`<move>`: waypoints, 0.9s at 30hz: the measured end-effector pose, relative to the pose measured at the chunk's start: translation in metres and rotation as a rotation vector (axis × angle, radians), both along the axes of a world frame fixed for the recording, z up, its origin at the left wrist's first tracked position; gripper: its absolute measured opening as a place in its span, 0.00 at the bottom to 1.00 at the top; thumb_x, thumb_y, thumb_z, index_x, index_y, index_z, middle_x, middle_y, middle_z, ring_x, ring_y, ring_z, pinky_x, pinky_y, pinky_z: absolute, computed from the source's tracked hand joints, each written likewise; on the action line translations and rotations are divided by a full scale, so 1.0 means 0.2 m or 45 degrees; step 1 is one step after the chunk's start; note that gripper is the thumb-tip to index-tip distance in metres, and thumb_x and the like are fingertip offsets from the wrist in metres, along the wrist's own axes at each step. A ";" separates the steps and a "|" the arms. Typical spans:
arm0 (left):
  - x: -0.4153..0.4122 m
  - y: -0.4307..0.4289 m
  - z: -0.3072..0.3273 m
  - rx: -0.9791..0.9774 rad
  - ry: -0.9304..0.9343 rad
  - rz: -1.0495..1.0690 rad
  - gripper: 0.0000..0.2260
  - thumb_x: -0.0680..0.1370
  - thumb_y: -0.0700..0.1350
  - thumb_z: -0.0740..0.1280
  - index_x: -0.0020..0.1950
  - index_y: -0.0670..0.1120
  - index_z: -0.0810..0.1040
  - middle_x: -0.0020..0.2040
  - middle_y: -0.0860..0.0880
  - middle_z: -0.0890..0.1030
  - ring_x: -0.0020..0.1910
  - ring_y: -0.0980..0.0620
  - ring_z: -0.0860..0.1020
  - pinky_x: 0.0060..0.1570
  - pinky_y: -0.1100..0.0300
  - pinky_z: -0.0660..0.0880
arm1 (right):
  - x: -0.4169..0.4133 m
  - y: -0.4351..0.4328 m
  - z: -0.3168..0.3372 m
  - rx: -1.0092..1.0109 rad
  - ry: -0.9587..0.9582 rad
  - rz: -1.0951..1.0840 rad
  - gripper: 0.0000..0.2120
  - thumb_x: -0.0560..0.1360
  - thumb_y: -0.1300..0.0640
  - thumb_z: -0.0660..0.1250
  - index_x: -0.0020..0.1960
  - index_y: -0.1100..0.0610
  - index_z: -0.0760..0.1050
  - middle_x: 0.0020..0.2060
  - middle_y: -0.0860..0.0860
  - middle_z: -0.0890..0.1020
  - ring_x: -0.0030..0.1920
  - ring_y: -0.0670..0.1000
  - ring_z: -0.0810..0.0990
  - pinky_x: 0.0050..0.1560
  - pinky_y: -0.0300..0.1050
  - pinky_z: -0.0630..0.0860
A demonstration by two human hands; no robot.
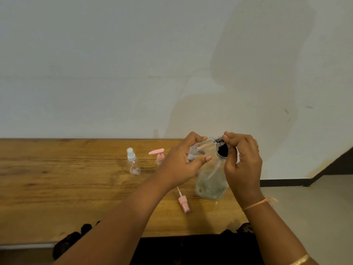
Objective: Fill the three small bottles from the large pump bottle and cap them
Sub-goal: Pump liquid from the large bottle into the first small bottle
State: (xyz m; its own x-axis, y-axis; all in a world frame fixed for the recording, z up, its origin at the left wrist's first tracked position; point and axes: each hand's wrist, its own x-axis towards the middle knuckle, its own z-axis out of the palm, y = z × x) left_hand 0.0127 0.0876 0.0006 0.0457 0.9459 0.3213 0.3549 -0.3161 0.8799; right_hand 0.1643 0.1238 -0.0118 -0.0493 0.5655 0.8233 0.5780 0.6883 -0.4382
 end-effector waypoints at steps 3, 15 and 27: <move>0.00 -0.01 0.00 -0.005 -0.026 -0.009 0.12 0.75 0.45 0.70 0.47 0.60 0.69 0.46 0.57 0.79 0.41 0.62 0.78 0.38 0.67 0.73 | -0.01 -0.01 0.00 0.015 0.002 -0.022 0.10 0.71 0.73 0.62 0.48 0.64 0.77 0.46 0.56 0.80 0.51 0.48 0.74 0.55 0.28 0.67; 0.00 0.00 -0.01 0.034 0.011 0.020 0.12 0.75 0.47 0.70 0.49 0.61 0.68 0.47 0.59 0.78 0.44 0.60 0.78 0.43 0.62 0.75 | -0.02 -0.01 0.00 0.009 0.006 -0.053 0.09 0.72 0.71 0.62 0.49 0.65 0.78 0.47 0.57 0.80 0.51 0.49 0.74 0.55 0.27 0.66; 0.01 0.00 0.00 0.098 -0.022 0.030 0.11 0.73 0.52 0.68 0.51 0.62 0.69 0.51 0.58 0.79 0.49 0.59 0.79 0.48 0.57 0.78 | -0.02 -0.03 0.06 0.031 0.029 -0.048 0.07 0.72 0.70 0.62 0.47 0.65 0.78 0.46 0.57 0.81 0.49 0.51 0.77 0.56 0.25 0.65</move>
State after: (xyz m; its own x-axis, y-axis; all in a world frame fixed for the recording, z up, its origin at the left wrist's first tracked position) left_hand 0.0143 0.0882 0.0012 0.0172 0.9192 0.3934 0.3479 -0.3744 0.8595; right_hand 0.1593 0.1170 -0.0002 -0.0098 0.5462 0.8376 0.5940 0.6770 -0.4346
